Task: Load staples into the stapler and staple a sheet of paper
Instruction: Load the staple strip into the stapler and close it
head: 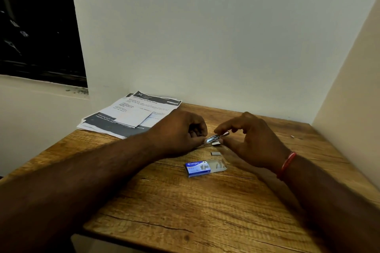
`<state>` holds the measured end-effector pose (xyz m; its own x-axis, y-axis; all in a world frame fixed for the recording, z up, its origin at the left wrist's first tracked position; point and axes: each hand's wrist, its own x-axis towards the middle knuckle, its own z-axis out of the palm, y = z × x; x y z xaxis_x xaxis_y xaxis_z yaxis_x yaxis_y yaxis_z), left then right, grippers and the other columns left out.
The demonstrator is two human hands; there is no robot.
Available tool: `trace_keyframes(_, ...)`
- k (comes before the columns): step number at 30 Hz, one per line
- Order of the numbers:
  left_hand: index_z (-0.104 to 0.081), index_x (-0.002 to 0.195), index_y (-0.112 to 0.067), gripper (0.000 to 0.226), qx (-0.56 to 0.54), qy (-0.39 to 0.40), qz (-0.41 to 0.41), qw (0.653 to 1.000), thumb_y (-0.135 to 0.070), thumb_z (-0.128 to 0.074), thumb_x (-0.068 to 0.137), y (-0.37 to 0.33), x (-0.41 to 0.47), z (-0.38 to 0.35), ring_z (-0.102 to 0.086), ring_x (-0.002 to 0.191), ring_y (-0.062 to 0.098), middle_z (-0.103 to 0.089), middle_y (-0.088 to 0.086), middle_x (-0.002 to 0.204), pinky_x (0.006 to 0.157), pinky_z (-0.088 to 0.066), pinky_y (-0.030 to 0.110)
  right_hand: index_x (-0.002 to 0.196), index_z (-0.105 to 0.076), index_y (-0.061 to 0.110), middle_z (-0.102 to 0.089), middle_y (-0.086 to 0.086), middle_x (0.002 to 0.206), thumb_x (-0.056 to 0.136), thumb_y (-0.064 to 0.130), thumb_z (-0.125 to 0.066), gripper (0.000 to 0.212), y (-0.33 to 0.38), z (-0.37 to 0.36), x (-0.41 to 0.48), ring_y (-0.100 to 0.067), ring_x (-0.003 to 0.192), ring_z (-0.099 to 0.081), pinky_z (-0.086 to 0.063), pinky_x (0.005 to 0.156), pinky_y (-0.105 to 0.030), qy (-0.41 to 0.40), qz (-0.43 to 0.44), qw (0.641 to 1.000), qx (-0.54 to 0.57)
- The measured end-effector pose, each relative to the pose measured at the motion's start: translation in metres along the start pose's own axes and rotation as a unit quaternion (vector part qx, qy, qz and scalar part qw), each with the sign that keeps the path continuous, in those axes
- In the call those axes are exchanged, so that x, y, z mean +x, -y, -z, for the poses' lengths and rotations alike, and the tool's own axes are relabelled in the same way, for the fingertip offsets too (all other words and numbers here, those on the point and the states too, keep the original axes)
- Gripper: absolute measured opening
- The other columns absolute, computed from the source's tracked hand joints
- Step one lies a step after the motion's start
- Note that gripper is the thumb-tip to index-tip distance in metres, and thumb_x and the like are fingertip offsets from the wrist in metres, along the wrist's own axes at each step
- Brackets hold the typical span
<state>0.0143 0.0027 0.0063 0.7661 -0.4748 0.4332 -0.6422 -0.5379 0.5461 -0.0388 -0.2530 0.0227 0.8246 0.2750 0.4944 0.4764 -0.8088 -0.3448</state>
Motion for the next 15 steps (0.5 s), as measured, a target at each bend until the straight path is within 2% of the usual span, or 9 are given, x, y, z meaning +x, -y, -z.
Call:
trace_keyframes(2,-0.082,0.092,-0.032,0.014,-0.002,-0.001,-0.005,1.0,-0.024,-0.094,0.089,0.0015,0.0006,-0.0009,-0.074,0.076,-0.001,-0.079,-0.022,0.089,0.069,-0.062,0.016,0.113,-0.084,0.047,-0.074,0.022,0.102,0.092,0.039,-0.089,0.023,0.0027,0.0007,-0.0014,-0.001,0.099,-0.06,-0.052,0.078,-0.029,0.051,0.014,0.999,-0.014)
trace_keyframes(5,-0.083,0.096,-0.031,0.015,-0.012,-0.012,-0.008,1.0,-0.024,-0.094,0.088,0.0033,0.0015,-0.0029,-0.074,0.074,-0.001,-0.081,-0.015,0.086,0.071,-0.065,0.02,0.12,-0.08,0.052,-0.067,0.013,0.105,0.093,0.045,-0.086,0.028,0.0057,-0.001,-0.0028,-0.004,0.099,-0.06,-0.057,0.082,-0.035,0.1,0.015,0.994,-0.039)
trace_keyframes(10,-0.082,0.094,-0.035,0.017,-0.009,-0.008,-0.009,1.0,-0.027,-0.096,0.087,0.0054,0.0019,-0.0032,-0.075,0.076,-0.001,-0.079,-0.024,0.091,0.069,-0.062,0.016,0.127,-0.077,0.052,-0.066,0.016,0.103,0.094,0.04,-0.086,0.036,0.005,-0.0011,-0.0011,-0.002,0.095,-0.06,-0.053,0.078,-0.03,0.105,0.022,0.993,-0.059)
trace_keyframes(13,-0.081,0.093,-0.037,0.017,-0.006,-0.006,-0.007,1.0,-0.028,-0.095,0.088,0.0048,0.0019,-0.0032,-0.075,0.077,0.0,-0.079,-0.024,0.089,0.072,-0.065,0.019,0.13,-0.072,0.049,-0.068,0.018,0.103,0.096,0.043,-0.083,0.036,0.006,-0.0036,-0.0015,-0.001,0.096,-0.061,-0.057,0.081,-0.032,0.102,0.033,0.992,-0.066)
trace_keyframes(15,-0.081,0.093,-0.038,0.018,-0.003,-0.007,-0.006,1.0,-0.027,-0.095,0.088,0.0042,0.002,-0.0032,-0.075,0.077,0.0,-0.079,-0.02,0.086,0.073,-0.066,0.023,0.134,-0.064,0.049,-0.068,0.019,0.105,0.096,0.047,-0.079,0.041,0.0061,-0.0062,-0.0016,0.0,0.097,-0.06,-0.053,0.08,-0.028,0.101,0.039,0.991,-0.076)
